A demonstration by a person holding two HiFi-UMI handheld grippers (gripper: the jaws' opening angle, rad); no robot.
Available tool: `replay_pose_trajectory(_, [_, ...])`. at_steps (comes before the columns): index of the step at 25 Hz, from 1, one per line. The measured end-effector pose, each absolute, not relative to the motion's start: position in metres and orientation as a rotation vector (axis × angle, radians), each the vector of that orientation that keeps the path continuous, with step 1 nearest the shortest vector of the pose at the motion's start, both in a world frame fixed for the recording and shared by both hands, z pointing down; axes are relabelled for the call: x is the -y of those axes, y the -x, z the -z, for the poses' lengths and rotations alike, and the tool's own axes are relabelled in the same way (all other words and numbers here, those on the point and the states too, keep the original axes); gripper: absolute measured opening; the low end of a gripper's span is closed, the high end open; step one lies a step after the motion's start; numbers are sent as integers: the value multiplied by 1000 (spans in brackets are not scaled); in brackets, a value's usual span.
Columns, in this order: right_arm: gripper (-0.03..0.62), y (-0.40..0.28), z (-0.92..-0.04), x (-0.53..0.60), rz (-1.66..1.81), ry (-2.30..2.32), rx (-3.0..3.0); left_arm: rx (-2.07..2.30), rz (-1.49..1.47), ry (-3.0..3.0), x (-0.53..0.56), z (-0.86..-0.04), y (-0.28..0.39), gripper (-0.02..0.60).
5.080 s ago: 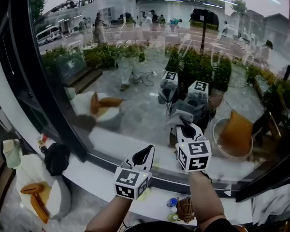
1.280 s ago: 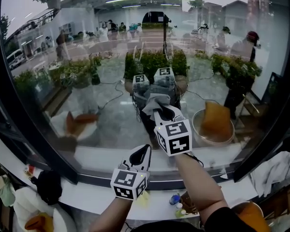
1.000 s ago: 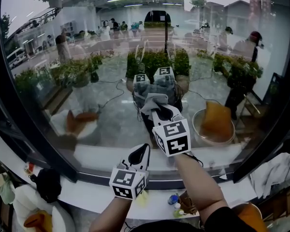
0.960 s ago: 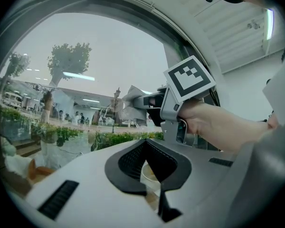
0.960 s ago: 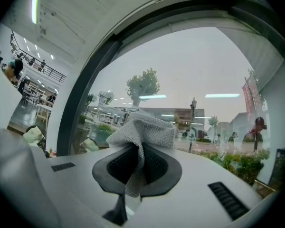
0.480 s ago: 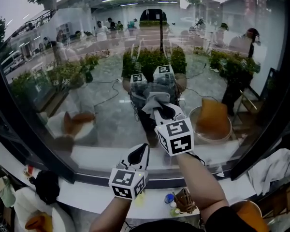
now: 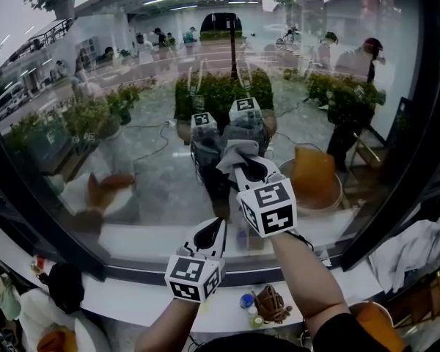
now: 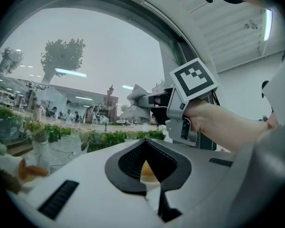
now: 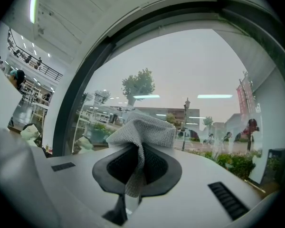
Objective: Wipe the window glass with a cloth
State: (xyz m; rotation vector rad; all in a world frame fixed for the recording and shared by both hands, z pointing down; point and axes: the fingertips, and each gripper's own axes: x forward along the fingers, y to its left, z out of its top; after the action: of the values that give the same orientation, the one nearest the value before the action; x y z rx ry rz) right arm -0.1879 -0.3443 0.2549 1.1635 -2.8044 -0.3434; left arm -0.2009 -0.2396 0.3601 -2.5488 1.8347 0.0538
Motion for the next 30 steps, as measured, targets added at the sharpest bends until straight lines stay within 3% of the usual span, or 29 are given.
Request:
replay_pose_trajectory(14, [38,114,-255,365,356,-1175,2783,-1779,-22,2600,266,-363,133,8])
replay_pose_trajectory(21, [38,40,-254,388,353,-1202,2766,-1749,-7,2613,287,-359,64,8])
replay_pose_trajectory(30, [38,26,-253,390,370,-1252,2725,-1706,-23,2638,286,-360,60,8])
